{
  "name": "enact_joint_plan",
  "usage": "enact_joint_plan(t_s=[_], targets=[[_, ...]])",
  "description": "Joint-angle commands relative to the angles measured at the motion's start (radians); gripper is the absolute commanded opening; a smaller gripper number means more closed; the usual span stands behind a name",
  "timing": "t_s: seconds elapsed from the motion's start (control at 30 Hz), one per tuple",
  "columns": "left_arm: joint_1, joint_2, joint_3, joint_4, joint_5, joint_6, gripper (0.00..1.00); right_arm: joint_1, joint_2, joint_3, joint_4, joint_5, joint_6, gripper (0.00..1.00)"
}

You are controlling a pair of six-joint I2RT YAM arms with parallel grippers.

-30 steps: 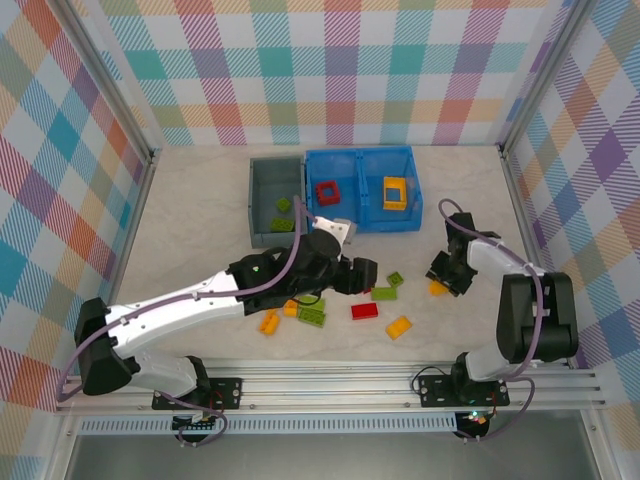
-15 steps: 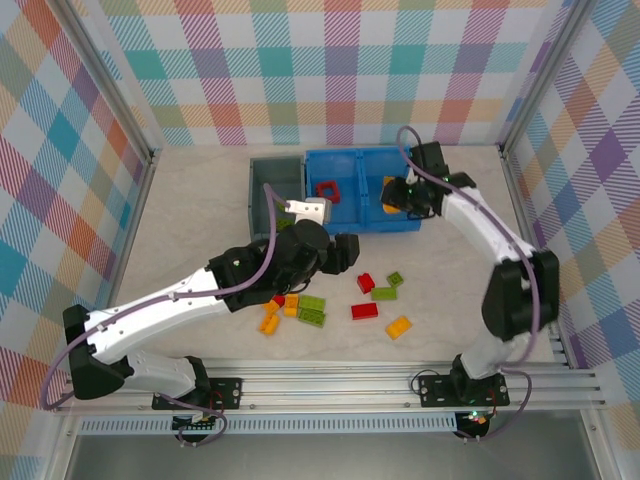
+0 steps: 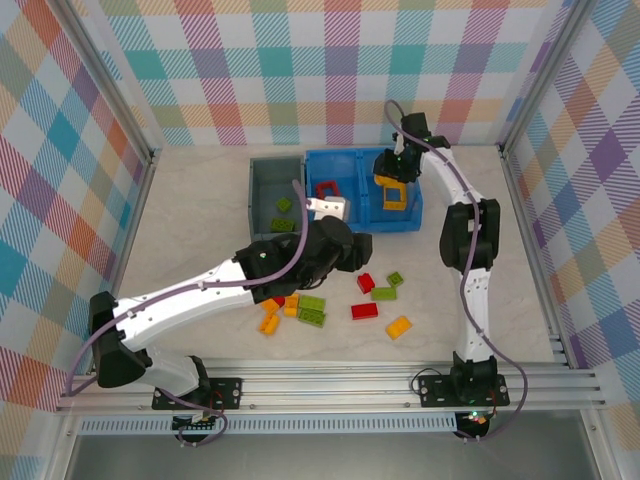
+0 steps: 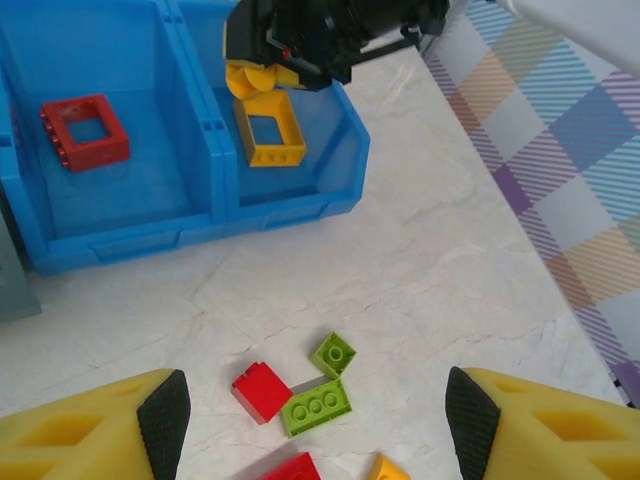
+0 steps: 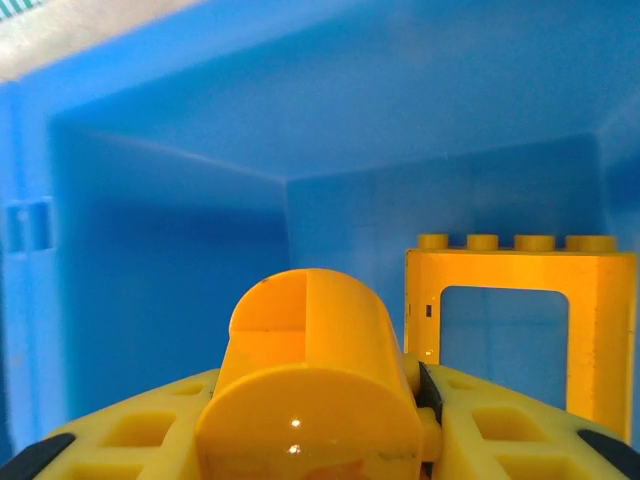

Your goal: Sort the legos into containers by color

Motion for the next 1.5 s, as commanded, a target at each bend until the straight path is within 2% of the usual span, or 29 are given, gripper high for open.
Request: enact_joint_plan(t_s=[0.0, 0.13, 0.27, 0.4, 0.57, 0.77, 0.87, 0.93, 1.03, 1.13, 1.27, 1.47], targets=[[-0.007, -0.005, 0.006, -0.044, -0.041, -0.033, 0.70, 0.002, 0.017, 0.038, -0.071, -0.045, -0.023, 0.46], [-0.006, -0.024, -0.033, -0.107, -0.058, -0.080, 0.69, 0.002, -0.011, 0.031, -0.074, -0.044, -0.028, 0.62], [0.007, -0.075, -0.084, -0.212, -0.116, -0.171, 0.69, 0.002, -0.102, -0.021, -0.052, -0.029, -0.019, 0.69], [0.073, -0.147, -0.163, -0.347, -0.127, -0.327, 0.68, 0.006, -0.226, -0.066, -0.048, -0.011, -0.011, 0.67], [0.244, -0.225, -0.305, -0.370, 0.042, -0.424, 0.66, 0.048, -0.469, -0.259, 0.021, 0.019, 0.004, 0.65], [0.450, -0.269, -0.474, -0.355, 0.186, -0.507, 0.66, 0.215, -0.850, -0.694, 0.173, 0.032, 0.025, 0.66], [0.562, -0.276, -0.565, -0.326, 0.261, -0.572, 0.70, 0.352, -1.016, -0.904, 0.238, 0.018, 0.029, 0.68], [0.607, -0.281, -0.610, -0.299, 0.282, -0.595, 0.69, 0.439, -1.089, -1.006, 0.270, -0.006, 0.040, 0.69], [0.636, -0.280, -0.634, -0.303, 0.247, -0.567, 0.68, 0.552, -1.155, -1.108, 0.278, 0.001, 0.082, 0.69], [0.657, -0.249, -0.652, -0.306, 0.229, -0.511, 0.70, 0.606, -1.192, -1.163, 0.280, 0.024, 0.133, 0.69], [0.679, -0.221, -0.715, -0.238, 0.283, -0.507, 0.73, 0.623, -1.216, -1.187, 0.283, 0.045, 0.156, 0.69], [0.688, -0.213, -0.731, -0.164, 0.273, -0.512, 0.73, 0.624, -1.205, -1.178, 0.281, 0.041, 0.153, 0.69]])
